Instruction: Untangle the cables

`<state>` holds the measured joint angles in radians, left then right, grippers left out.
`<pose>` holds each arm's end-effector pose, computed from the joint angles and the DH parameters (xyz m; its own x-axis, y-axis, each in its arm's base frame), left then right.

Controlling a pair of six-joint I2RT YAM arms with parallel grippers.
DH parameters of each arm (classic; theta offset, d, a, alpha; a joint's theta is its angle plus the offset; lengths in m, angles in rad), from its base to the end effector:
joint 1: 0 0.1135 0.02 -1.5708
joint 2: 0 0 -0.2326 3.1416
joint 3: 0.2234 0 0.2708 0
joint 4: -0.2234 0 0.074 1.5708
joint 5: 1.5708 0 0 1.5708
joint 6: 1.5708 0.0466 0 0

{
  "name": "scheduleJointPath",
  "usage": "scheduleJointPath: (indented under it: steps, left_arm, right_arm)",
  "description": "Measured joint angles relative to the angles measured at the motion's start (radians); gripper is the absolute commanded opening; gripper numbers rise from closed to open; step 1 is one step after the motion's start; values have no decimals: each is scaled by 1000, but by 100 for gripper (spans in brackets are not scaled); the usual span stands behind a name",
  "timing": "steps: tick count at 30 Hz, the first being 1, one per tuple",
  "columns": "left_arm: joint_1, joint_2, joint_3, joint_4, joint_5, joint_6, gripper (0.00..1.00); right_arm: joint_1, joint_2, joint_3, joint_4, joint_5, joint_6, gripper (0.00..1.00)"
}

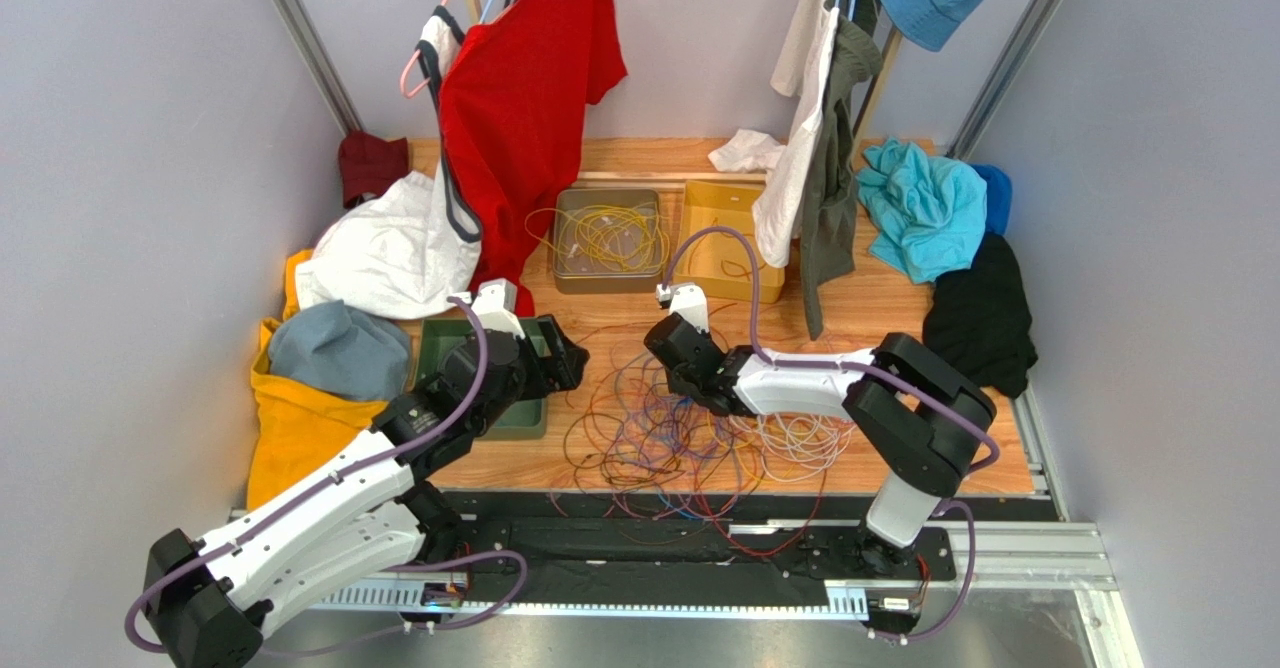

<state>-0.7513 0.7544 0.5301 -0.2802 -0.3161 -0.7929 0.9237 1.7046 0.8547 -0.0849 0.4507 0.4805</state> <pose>0.1742 -0.1429 0.2154 -0.5684 -0.3956 -0.7214 0.0641 0.8529 -0.5182 0.2207 0.2584 0.0920 -0.6899 -0.2229 -0.6887 -0.2743 0.9610 -0.0362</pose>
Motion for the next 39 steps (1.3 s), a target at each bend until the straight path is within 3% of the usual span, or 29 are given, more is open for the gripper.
scheduleJointPath:
  steps: [4, 9, 13, 16, 21, 27, 30, 39]
  left_arm:
    - [0, -14, -6, -18, 0, -5, 89]
    - [0, -78, -10, -14, 4, -6, 88]
    - [0, -176, -40, 21, 20, -9, 89]
    - [0, -242, -64, 63, 45, -8, 99]
    - [0, -282, -72, 138, 100, -8, 99]
    - [0, -260, -72, 257, 218, -5, 99]
    - [0, -243, -71, 281, 258, -5, 97]
    - [0, -230, -42, 138, 200, 0, 97]
  right_arm:
    - [5, -75, -14, -50, -2, 3, 0]
    - [74, -398, 1, -168, 24, -35, 0]
    - [163, -658, 127, -227, 22, -90, 0]
    - [197, -783, 265, -269, -18, -121, 0]
    - [208, -832, 547, -360, -123, -143, 0]
    - [209, -773, 809, -470, -220, -156, 0]
    - [209, -779, 783, -507, -236, -153, 0]
    - [210, -818, 381, -557, -184, -130, 0]
